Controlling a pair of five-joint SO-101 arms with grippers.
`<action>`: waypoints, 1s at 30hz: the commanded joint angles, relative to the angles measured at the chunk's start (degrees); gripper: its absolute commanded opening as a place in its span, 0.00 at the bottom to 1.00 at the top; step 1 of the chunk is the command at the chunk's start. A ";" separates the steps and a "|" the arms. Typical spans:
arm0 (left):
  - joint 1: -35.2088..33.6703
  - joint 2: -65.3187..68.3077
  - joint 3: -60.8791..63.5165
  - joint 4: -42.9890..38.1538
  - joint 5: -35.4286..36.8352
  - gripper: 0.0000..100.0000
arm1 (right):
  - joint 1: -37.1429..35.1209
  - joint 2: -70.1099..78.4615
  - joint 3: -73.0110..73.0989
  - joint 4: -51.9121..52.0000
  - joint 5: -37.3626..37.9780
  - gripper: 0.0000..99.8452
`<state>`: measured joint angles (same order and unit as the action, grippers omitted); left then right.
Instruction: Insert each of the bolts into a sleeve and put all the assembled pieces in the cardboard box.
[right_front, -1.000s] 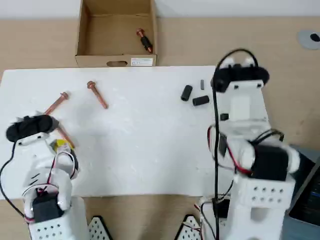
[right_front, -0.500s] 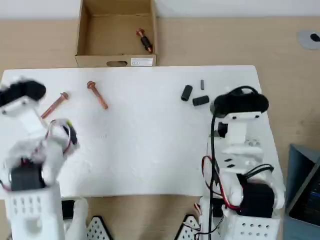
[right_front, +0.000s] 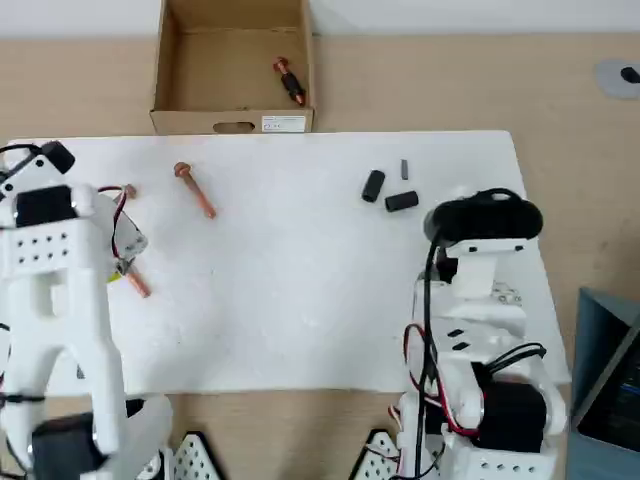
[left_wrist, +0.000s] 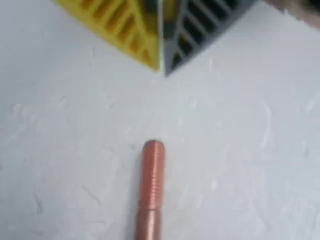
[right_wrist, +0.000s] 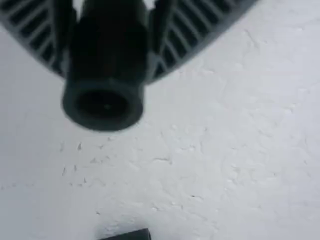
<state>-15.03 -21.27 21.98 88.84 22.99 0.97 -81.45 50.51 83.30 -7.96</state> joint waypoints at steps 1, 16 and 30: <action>-0.53 1.80 -3.69 0.18 1.85 0.00 | 0.84 -0.40 -0.22 -1.14 -1.23 0.01; -5.01 2.59 -0.44 -6.86 3.43 0.13 | 0.84 -0.31 -0.22 -1.14 -1.23 0.01; -6.68 14.20 -0.62 -13.01 1.58 0.13 | 0.48 -0.04 1.54 -1.49 -0.88 0.01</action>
<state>-20.22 -8.09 24.88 76.53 24.75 0.97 -81.54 52.09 83.30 -8.75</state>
